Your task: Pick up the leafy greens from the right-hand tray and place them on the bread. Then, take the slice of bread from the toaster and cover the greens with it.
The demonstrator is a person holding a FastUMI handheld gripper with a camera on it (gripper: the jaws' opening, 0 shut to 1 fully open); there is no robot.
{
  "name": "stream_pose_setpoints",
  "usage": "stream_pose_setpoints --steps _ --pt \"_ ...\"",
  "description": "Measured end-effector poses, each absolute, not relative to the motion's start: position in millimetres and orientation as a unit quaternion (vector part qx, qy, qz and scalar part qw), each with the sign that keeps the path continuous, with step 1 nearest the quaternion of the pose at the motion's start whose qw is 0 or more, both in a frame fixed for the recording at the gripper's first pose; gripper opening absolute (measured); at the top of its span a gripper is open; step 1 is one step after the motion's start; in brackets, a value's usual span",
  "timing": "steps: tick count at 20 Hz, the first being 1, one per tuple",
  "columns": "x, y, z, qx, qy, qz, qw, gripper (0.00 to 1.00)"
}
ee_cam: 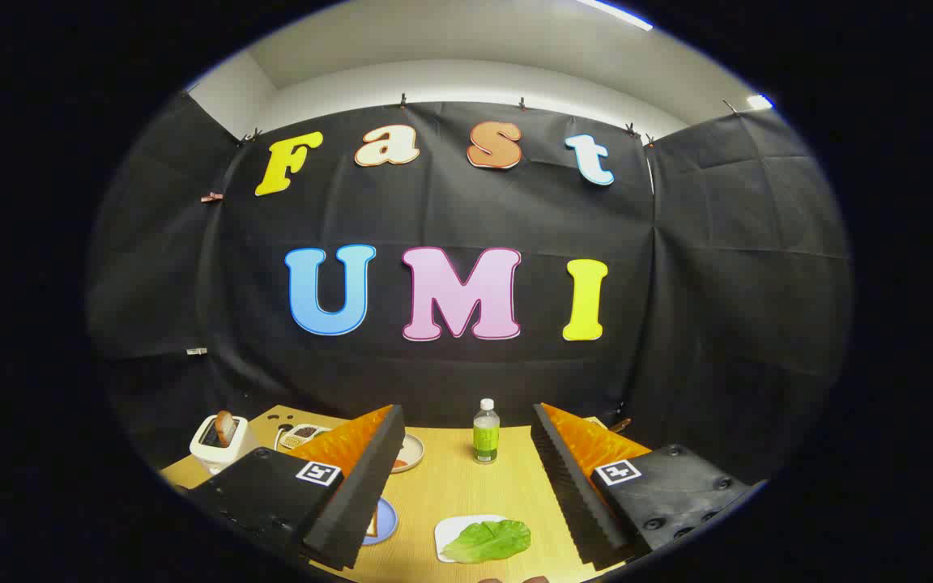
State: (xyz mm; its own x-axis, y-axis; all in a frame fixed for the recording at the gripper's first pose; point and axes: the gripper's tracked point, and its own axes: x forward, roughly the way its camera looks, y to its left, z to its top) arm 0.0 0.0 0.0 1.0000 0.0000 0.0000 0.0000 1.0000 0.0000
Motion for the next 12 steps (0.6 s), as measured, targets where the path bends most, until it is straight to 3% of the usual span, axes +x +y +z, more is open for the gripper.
stream_pose_setpoints --steps 12 --pt "-0.3 5.2 -22.0 0.016 0.035 0.0 0.999 0.98"
